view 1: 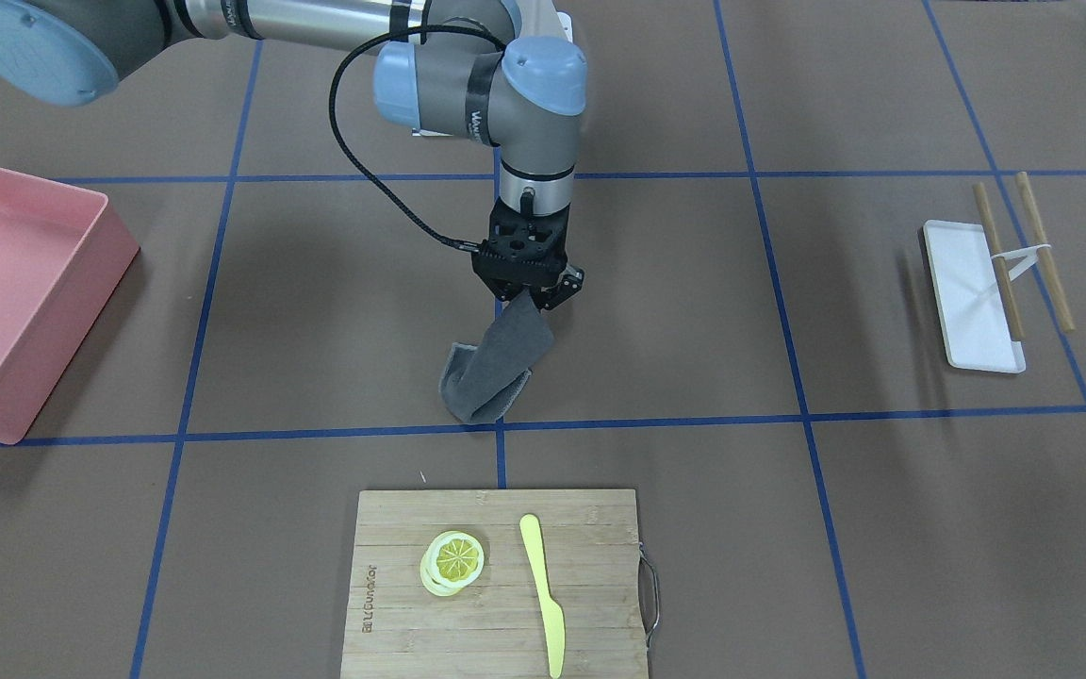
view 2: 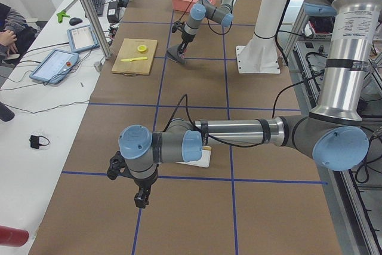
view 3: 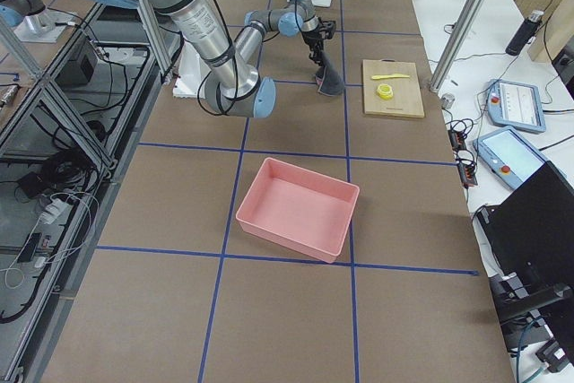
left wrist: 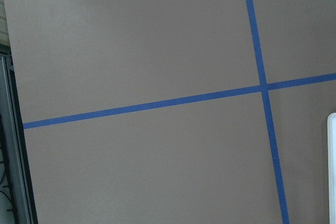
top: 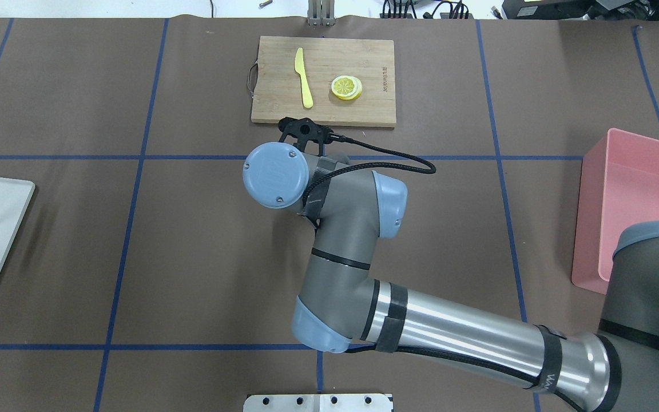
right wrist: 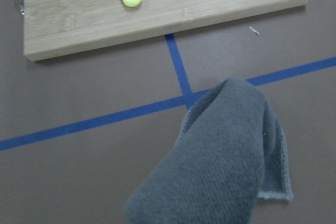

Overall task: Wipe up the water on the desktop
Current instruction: 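Drag the cloth with the right gripper toward the pink bin, then wipe the cloth back toward the table center with the right gripper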

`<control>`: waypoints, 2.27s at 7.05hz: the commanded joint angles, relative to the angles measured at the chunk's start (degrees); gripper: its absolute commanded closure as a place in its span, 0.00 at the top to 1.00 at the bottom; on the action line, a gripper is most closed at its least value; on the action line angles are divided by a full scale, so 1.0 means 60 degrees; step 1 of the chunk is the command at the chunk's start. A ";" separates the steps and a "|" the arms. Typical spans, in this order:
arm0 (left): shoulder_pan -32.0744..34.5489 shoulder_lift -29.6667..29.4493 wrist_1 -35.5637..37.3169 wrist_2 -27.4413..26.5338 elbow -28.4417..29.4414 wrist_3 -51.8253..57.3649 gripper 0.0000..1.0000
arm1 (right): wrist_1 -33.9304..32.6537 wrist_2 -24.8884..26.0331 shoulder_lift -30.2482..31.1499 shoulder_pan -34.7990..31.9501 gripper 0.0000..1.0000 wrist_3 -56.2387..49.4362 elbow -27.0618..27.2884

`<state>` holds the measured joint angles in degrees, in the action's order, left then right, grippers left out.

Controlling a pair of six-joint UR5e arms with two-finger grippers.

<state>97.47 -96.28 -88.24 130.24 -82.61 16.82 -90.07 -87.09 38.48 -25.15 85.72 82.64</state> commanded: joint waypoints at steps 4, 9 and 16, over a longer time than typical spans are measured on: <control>0.0000 -0.0023 0.0000 0.0002 -0.0015 -0.0005 0.98 | -0.0033 -0.1494 0.5518 -0.2206 0.00 -0.3968 0.3890; 0.0000 -0.0023 0.0000 0.0002 -0.0001 -0.0005 0.98 | -0.0149 -0.1437 0.5475 -0.1908 0.00 -0.4071 0.3806; 0.0000 0.0898 0.0015 0.1277 -0.1288 -0.2377 0.98 | -0.0501 -0.0163 0.0502 0.0588 0.00 0.0155 0.1666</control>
<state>97.50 -92.32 -88.09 137.40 -88.05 4.81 -93.03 -89.15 43.63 -22.70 84.75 93.35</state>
